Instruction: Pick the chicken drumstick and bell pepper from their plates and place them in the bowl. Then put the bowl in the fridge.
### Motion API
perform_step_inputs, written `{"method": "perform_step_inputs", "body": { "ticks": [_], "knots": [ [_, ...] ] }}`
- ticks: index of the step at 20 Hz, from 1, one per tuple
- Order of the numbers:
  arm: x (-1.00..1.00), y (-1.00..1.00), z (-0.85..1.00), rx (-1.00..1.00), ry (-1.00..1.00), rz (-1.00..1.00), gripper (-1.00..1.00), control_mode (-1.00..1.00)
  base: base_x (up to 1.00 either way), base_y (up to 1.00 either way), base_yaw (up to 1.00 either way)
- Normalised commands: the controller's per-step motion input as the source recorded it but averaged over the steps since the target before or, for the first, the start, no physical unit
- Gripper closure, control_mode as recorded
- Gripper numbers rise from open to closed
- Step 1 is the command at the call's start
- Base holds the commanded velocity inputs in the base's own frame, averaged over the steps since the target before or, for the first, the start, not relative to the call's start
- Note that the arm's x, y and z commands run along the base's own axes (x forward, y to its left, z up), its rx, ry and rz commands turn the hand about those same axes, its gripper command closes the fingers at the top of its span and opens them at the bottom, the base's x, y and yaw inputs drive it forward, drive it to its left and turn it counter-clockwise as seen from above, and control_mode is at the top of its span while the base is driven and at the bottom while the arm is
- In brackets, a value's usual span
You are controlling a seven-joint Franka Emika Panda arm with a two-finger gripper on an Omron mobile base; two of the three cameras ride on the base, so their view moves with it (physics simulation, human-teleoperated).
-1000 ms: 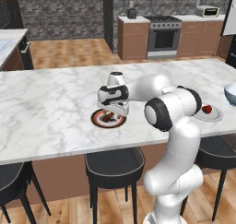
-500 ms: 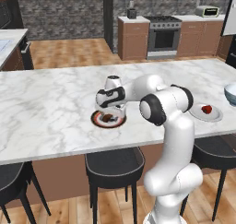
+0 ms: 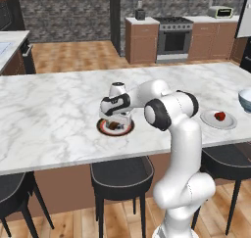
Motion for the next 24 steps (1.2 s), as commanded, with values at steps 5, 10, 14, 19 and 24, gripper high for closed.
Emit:
{"method": "perform_step_inputs", "body": {
  "ticks": [5, 10, 14, 19, 24],
  "knots": [
    [0.21, 0.07, -0.16, -0.04, 0.00, 0.01, -1.00, -1.00, 0.00, 0.00, 0.00],
    [0.12, 0.07, -0.13, -0.02, 0.00, 0.00, -1.00, -1.00, 0.00, 0.00, 0.00],
    [0.00, 0.02, -0.13, 0.00, 0.00, 0.00, -1.00, -1.00, 0.00, 0.00, 0.00],
    [-0.09, 0.00, -0.11, -0.01, 0.00, 0.00, 1.00, -1.00, 0.00, 0.00, 0.00],
    [-0.12, -0.10, -0.06, -0.01, 0.03, 0.00, 1.00, -1.00, 0.00, 0.00, 0.00]
  ]
}}
